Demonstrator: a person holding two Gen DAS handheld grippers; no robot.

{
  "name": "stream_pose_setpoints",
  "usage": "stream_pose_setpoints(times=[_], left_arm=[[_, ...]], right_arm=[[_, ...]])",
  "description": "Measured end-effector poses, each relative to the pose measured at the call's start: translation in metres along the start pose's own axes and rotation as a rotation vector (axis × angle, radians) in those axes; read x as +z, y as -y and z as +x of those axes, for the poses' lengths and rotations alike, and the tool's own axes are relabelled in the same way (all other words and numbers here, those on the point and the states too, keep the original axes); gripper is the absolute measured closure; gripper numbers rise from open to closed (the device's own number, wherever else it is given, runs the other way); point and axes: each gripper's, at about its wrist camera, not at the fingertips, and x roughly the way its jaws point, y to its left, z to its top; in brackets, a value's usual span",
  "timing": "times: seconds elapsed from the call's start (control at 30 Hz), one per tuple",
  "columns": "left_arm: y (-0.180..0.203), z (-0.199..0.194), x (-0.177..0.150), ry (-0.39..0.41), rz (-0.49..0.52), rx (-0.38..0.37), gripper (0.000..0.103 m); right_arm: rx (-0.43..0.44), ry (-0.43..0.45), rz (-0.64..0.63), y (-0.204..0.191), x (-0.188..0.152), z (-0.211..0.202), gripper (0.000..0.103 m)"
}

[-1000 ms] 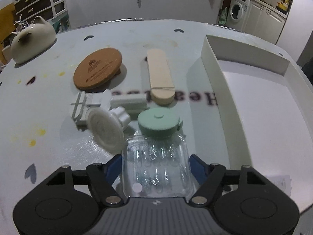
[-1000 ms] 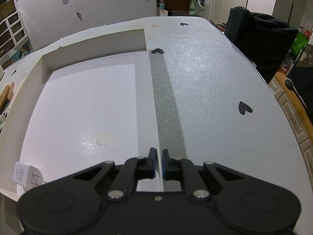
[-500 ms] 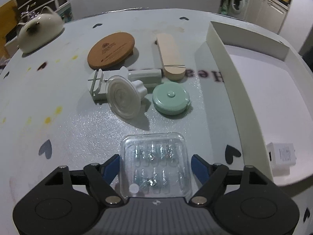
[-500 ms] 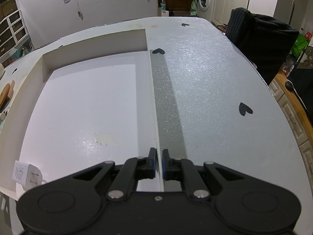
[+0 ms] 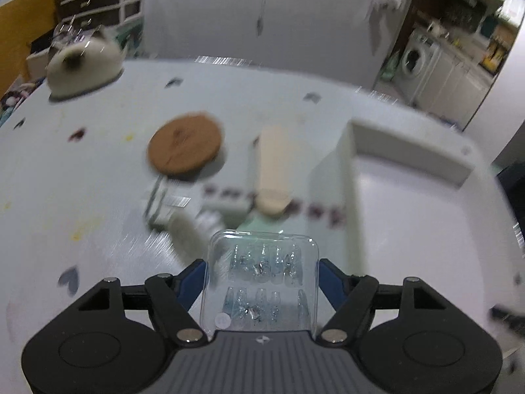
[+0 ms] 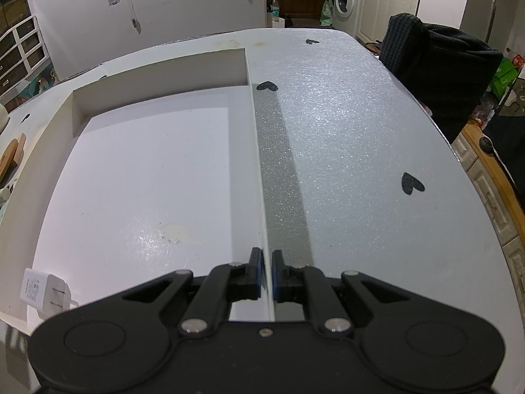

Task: Organize rigid objects
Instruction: 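Carry the clear box with the left gripper into the tray and release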

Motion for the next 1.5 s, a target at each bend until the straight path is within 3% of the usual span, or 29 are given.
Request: stream_pose_setpoints(times=[0.23, 0.47, 0.67, 1.1, 1.5], left_arm=[[0.058, -0.007, 0.026, 0.012, 0.035, -0.153, 0.029], [0.114, 0.014, 0.019, -0.133, 0.041, -0.283, 0.029], [0.154, 0.03, -0.003, -0.252, 0.05, -0.347, 0.029], [0.175, 0.063, -0.032, -0.388, -0.011, -0.366, 0.029], [0.177, 0.071, -0.039, -0.401, 0.003, -0.326, 0.028]], right_arm=[[0.0, 0.001, 0.001, 0.0, 0.0, 0.0, 0.096], [0.001, 0.001, 0.001, 0.0, 0.0, 0.0, 0.096], [0.001, 0.001, 0.001, 0.0, 0.0, 0.0, 0.096], [0.002, 0.002, 0.0, 0.001, 0.0, 0.0, 0.096], [0.001, 0.0, -0.009, 0.0, 0.001, 0.0, 0.096]])
